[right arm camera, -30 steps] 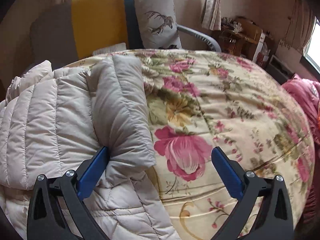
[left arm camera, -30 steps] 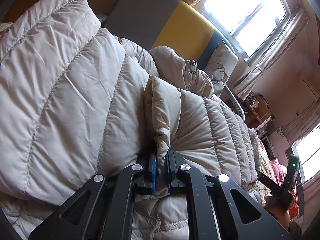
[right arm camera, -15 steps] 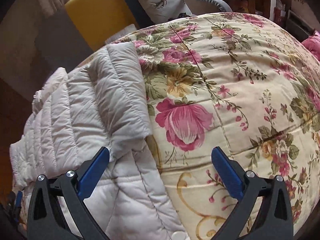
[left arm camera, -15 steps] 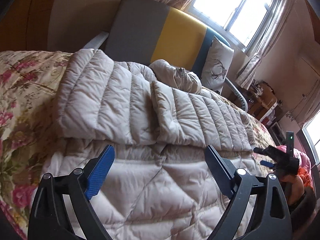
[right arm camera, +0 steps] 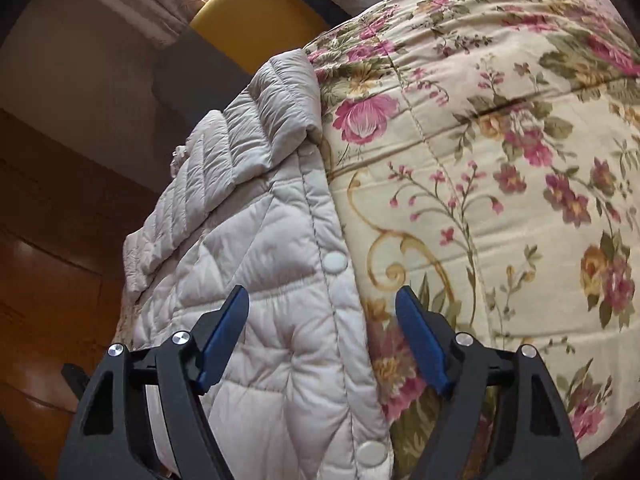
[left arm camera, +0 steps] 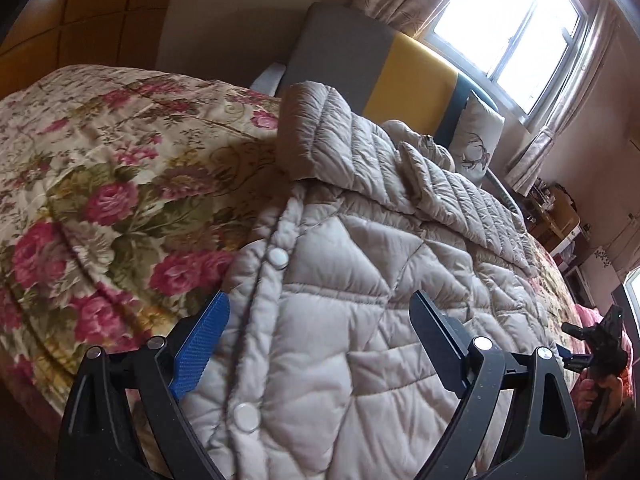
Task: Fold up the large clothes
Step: 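Grasp the jacket hem with the right tool and lift it toward the collar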
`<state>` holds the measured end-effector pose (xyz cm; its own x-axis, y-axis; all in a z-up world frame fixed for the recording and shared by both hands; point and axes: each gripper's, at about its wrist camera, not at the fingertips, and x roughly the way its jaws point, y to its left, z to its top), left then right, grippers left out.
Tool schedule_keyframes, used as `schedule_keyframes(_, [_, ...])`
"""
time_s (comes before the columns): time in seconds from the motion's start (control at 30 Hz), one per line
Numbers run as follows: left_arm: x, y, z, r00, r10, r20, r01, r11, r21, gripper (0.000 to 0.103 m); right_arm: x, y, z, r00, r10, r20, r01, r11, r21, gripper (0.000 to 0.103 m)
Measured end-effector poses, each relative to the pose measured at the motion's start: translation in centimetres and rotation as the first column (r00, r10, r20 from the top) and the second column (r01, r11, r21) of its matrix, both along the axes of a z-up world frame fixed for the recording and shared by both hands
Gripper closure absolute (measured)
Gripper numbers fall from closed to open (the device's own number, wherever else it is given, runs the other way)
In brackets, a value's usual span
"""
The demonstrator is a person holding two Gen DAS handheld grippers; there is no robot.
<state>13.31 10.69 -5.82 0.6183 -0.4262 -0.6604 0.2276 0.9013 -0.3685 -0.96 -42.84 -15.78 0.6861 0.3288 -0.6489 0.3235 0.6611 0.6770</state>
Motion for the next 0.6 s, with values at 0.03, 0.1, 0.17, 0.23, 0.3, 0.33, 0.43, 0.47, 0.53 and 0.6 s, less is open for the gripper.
schedule_keyframes(0.03, [-0.5,0.7,-0.2,1.0,0.003,-0.005,-0.003,1.0,-0.002,0.014,-0.8,0.4,-0.1,1.0,0.015,0.008,-0.015,1.0,0.011,0.027])
schedule_keyframes(0.1, [-1.4,2.0,-0.7,1.0,0.008,-0.03,-0.009,0.999,-0.032,0.022,-2.1,0.8,-0.5,0.999,0.043,0.025,-0.044,0.998,0.037,0.027])
schedule_keyframes(0.17, [-2.1,3.1,-1.6,0.997,0.008,-0.072,-0.012,0.998,-0.063,0.03,-3.5,1.0,-0.9,0.997,0.056,0.054,-0.06,0.996,0.071,0.027])
schedule_keyframes(0.23, [-3.1,4.0,-2.5,0.994,-0.002,-0.113,-0.008,0.996,-0.083,0.032,-4.9,1.1,-1.3,0.993,0.075,0.088,-0.084,0.991,0.105,0.028])
schedule_keyframes(0.3, [-4.3,4.3,-3.0,0.992,-0.024,-0.121,0.012,0.995,-0.099,0.033,-6.0,1.4,-1.8,0.99,0.09,0.108,-0.103,0.987,0.121,0.028])
schedule_keyframes(0.33, [-4.8,4.3,-3.0,0.993,-0.038,-0.115,0.027,0.995,-0.098,0.033,-6.6,1.6,-1.9,0.987,0.1,0.123,-0.116,0.985,0.127,0.028])
schedule_keyframes(0.43, [-6.6,4.1,-2.9,0.991,-0.085,-0.105,0.076,0.993,-0.086,0.033,-7.9,2.4,-2.4,0.979,0.139,0.147,-0.162,0.974,0.159,0.028])
schedule_keyframes(0.47, [-6.8,4.2,-2.8,0.99,-0.091,-0.106,0.082,0.993,-0.088,0.033,-8.2,2.7,-2.6,0.976,0.147,0.158,-0.174,0.97,0.171,0.028])
schedule_keyframes(0.53, [-7.5,4.1,-2.9,0.987,-0.109,-0.12,0.097,0.99,-0.102,0.033,-8.5,3.3,-3.0,0.973,0.155,0.172,-0.187,0.965,0.186,0.028])
schedule_keyframes(0.6, [-8.2,3.9,-3.0,0.983,-0.127,-0.131,0.114,0.988,-0.106,0.033,-8.5,3.7,-3.2,0.972,0.148,0.183,-0.183,0.964,0.191,0.028])
